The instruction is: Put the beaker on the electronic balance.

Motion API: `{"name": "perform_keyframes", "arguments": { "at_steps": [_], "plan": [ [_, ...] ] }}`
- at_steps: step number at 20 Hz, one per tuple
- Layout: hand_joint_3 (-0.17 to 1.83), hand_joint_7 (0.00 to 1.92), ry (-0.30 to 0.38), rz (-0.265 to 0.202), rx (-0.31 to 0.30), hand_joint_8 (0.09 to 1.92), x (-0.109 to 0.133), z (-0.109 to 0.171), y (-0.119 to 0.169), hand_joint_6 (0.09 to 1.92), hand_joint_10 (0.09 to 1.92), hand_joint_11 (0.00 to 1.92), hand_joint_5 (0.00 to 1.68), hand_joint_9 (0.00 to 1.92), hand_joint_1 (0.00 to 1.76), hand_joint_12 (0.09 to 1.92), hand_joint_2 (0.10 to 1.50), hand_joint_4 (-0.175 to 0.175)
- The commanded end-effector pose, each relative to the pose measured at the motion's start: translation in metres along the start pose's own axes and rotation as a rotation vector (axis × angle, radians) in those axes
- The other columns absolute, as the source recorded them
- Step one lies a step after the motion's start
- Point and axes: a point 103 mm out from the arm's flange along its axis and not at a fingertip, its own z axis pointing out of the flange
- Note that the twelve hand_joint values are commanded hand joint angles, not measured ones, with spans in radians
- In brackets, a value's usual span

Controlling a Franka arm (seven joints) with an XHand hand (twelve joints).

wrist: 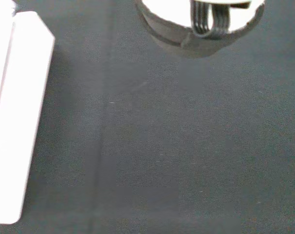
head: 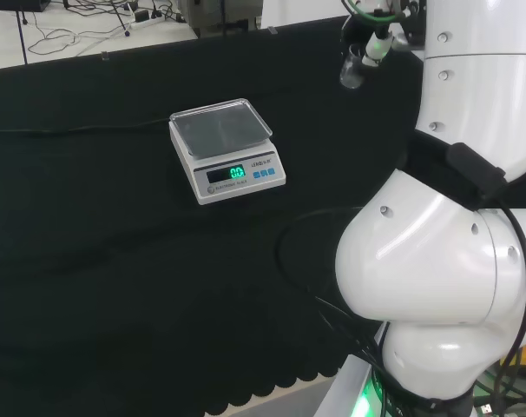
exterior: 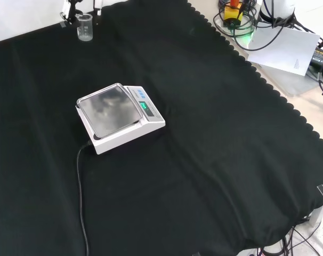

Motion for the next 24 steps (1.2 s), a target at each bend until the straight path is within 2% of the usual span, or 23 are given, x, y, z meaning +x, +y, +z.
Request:
{"name": "perform_keyframes", "arguments": {
  "at_steps": [1,5,10,13,20,24],
  "plan": [
    [0.0,0.61,-0.06,-0.146,0.017,1.35,0.043,-0.008,0.003,1.31,1.32,0.91,0.76,0.87,1.49,1.24,1.16,-0.175],
    [0.0,0.61,-0.123,-0.182,0.03,1.35,0.073,-0.008,0.011,1.31,1.32,0.91,0.76,0.87,1.49,1.24,1.16,-0.175],
    [0.0,0.61,-0.19,-0.181,0.062,1.35,0.113,0.0,0.021,1.3,1.32,0.9,0.76,0.88,1.49,1.24,1.16,-0.175],
    [0.0,0.61,-0.242,-0.19,0.073,1.34,0.152,0.003,0.028,1.3,1.31,0.9,0.76,0.88,1.49,1.24,1.16,-0.175],
    [0.0,0.62,-0.243,-0.253,0.049,1.33,0.219,0.011,0.029,1.3,1.3,0.9,0.77,0.9,1.49,1.24,1.16,-0.175],
    [0.0,0.62,-0.269,-0.266,0.065,1.32,0.241,0.017,0.036,1.29,1.29,0.89,0.77,0.91,1.49,1.25,1.16,-0.175]
  ]
}}
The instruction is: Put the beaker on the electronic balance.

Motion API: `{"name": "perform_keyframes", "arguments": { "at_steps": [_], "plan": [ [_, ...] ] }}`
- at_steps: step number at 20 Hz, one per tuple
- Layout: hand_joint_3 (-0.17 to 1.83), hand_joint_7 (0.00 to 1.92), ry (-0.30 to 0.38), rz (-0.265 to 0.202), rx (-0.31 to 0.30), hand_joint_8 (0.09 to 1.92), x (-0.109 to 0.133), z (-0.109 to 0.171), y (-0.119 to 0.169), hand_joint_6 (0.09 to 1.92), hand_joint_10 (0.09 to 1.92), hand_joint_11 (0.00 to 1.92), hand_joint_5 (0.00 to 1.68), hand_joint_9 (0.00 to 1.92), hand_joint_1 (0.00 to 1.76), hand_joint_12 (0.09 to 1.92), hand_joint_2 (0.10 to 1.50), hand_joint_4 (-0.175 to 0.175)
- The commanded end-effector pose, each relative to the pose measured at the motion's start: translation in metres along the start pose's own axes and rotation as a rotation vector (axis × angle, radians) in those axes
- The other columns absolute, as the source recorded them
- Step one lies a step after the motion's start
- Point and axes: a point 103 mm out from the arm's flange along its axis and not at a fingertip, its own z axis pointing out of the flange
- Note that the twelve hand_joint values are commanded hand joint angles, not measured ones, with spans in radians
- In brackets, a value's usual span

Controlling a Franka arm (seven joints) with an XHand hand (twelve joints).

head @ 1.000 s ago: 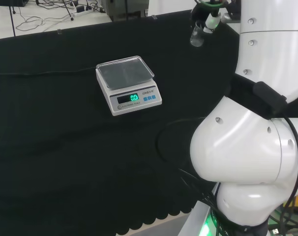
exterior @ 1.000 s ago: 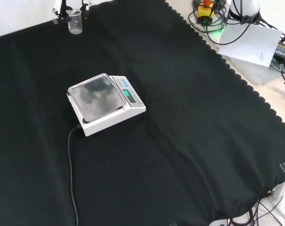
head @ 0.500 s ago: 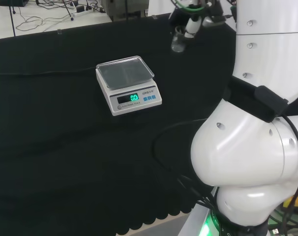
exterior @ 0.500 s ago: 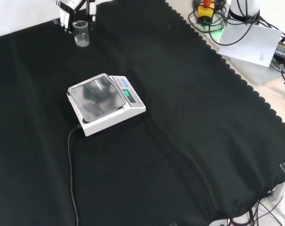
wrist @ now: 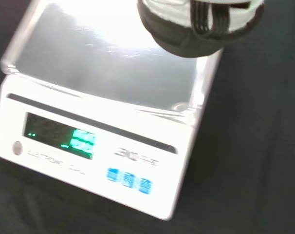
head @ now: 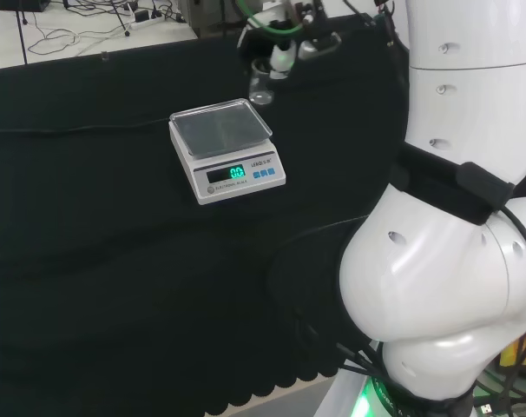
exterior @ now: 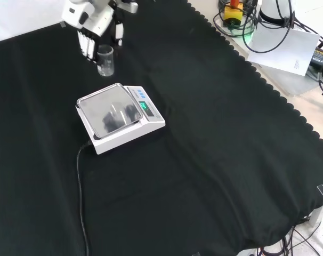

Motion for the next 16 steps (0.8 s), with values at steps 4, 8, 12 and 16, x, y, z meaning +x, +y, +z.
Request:
{"name": "perform_keyframes", "arguments": {
  "at_steps": [4,8,12,16],
  "plan": [
    [0.0,0.63,-0.026,-0.049,0.011,1.32,0.042,-0.002,0.03,1.29,1.29,0.89,0.77,0.92,1.49,1.25,1.16,-0.175],
    [0.0,0.63,0.006,-0.061,0.031,1.32,0.037,0.005,0.043,1.29,1.28,0.89,0.77,0.92,1.49,1.25,1.15,-0.175],
    [0.0,0.63,0.024,-0.072,0.052,1.31,0.029,0.016,0.055,1.28,1.28,0.89,0.77,0.92,1.49,1.25,1.15,-0.175],
    [0.0,0.63,0.01,-0.071,0.075,1.31,0.024,0.025,0.063,1.28,1.28,0.89,0.78,0.92,1.49,1.24,1.15,-0.175]
  ]
}}
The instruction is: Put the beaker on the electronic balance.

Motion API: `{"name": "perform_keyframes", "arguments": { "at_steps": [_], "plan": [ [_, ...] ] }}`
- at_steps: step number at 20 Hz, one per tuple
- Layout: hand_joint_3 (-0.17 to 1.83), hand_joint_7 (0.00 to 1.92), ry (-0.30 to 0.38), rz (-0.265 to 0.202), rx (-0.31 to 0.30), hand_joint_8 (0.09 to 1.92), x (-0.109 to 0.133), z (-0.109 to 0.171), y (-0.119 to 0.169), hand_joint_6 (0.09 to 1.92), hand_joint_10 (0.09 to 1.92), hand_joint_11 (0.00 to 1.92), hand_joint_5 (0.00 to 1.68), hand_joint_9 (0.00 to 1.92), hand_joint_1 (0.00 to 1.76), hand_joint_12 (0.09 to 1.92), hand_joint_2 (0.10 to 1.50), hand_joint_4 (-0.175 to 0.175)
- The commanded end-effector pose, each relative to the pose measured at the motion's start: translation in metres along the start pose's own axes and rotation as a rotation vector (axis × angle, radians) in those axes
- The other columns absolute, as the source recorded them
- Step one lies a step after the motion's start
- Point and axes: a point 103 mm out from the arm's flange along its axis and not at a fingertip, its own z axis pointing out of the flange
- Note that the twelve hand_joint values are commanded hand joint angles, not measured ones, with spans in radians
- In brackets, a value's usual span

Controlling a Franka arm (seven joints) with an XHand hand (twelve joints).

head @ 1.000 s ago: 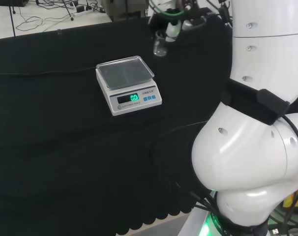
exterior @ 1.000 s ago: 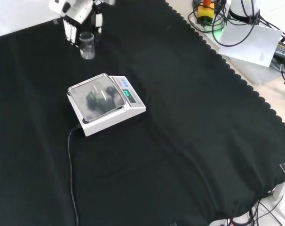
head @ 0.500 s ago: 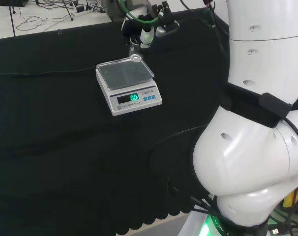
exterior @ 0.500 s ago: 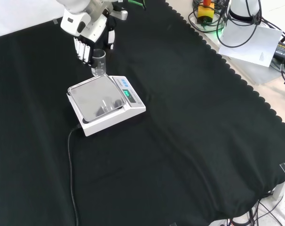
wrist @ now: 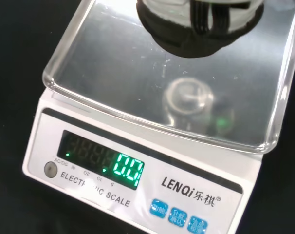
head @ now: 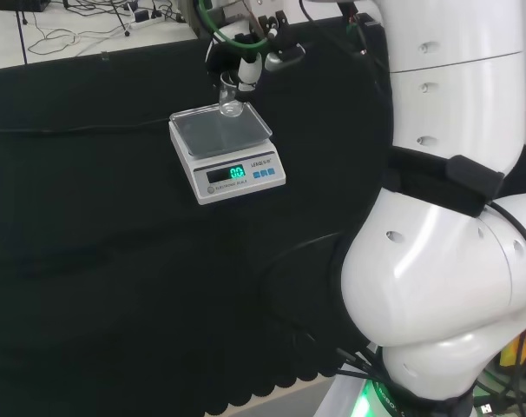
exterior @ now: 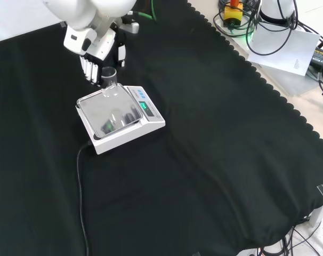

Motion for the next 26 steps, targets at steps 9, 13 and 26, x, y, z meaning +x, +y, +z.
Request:
{"name": "perform_keyframes", "arguments": {
  "at_steps": [9,13,26],
  "plan": [
    [0.0,0.63,0.011,-0.008,0.069,1.31,0.004,0.018,0.026,1.28,1.27,0.89,0.78,0.93,1.49,1.24,1.15,-0.175],
    [0.0,0.64,-0.001,0.003,0.074,1.31,-0.006,0.029,0.023,1.28,1.27,0.89,0.78,0.93,1.49,1.24,1.15,-0.175],
    [0.0,0.64,-0.042,-0.006,0.121,1.3,0.015,0.033,0.043,1.27,1.27,0.89,0.78,0.93,1.49,1.24,1.15,-0.175]
  ]
}}
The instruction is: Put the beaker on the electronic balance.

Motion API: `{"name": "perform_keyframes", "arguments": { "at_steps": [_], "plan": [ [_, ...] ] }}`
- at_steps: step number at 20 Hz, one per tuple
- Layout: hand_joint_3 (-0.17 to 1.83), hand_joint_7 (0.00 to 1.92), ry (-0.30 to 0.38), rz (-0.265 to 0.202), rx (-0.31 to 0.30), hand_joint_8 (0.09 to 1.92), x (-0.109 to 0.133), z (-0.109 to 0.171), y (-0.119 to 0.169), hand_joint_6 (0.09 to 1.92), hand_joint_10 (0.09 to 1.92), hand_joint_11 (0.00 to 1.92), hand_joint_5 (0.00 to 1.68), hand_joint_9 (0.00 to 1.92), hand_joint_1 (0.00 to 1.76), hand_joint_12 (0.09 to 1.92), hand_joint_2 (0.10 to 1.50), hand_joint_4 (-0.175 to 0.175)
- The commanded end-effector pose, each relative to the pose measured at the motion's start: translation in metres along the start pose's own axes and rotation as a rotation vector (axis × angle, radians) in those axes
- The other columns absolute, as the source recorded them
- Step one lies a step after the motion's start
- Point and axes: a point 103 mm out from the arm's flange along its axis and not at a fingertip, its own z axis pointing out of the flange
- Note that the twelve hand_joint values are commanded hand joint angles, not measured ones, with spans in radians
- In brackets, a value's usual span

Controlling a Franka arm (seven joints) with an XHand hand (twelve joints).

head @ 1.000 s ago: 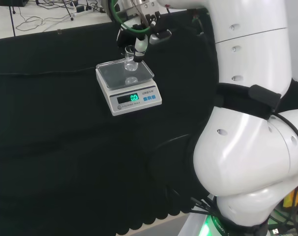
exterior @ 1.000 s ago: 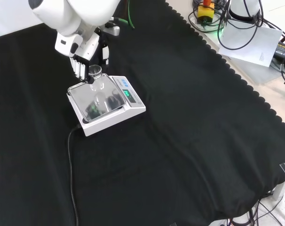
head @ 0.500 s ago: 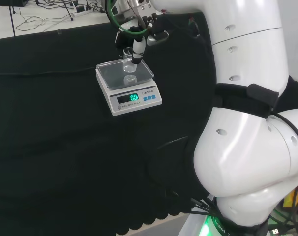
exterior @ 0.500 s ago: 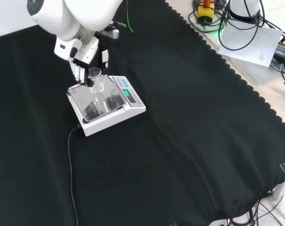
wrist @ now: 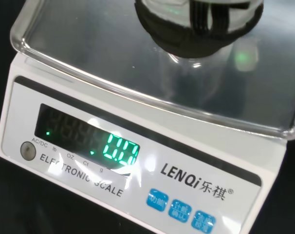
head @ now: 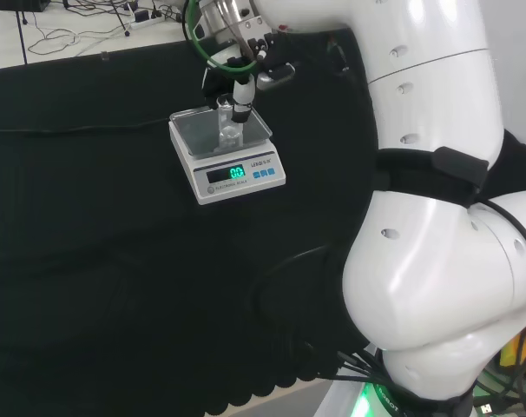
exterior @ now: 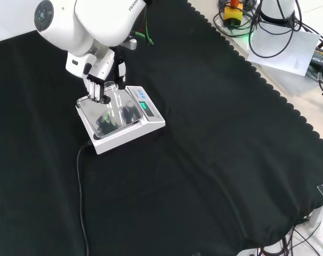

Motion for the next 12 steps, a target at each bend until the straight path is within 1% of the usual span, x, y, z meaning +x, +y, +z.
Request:
{"name": "perform_keyframes", "arguments": {
  "at_steps": [1,3,4,6,7,8,10,12],
  "plan": [
    [0.0,0.64,-0.021,0.007,0.024,1.3,0.012,-0.001,0.008,1.27,1.27,0.89,0.78,0.93,1.49,1.24,1.15,-0.175],
    [0.0,0.64,-0.004,0.003,0.02,1.3,0.011,-0.001,0.008,1.27,1.27,0.89,0.78,0.93,1.49,1.24,1.15,-0.175],
    [0.0,0.66,0.005,-0.001,0.02,1.23,0.009,0.0,0.007,1.28,1.29,0.86,0.78,0.88,1.51,1.24,1.14,-0.175],
    [0.0,0.7,0.016,-0.003,0.02,1.08,0.002,0.002,0.003,1.26,1.27,0.95,0.79,0.84,1.42,1.05,1.16,-0.175],
    [0.0,0.71,0.019,0.0,0.02,1.03,-0.002,0.002,0.002,1.25,1.25,0.99,0.8,0.84,1.39,0.96,1.17,-0.175],
    [0.0,0.72,0.016,0.008,0.03,1.01,0.006,-0.001,0.006,1.24,1.24,1.02,0.8,0.83,1.38,0.91,1.17,-0.175],
    [0.0,0.72,0.013,0.011,0.031,0.98,0.009,-0.003,0.008,1.23,1.24,1.04,0.81,0.83,1.37,0.87,1.17,-0.175],
    [0.0,0.72,0.021,0.009,0.031,0.96,0.006,-0.003,0.006,1.18,1.0,1.08,0.85,0.97,1.22,0.83,1.17,-0.175]
  ]
}}
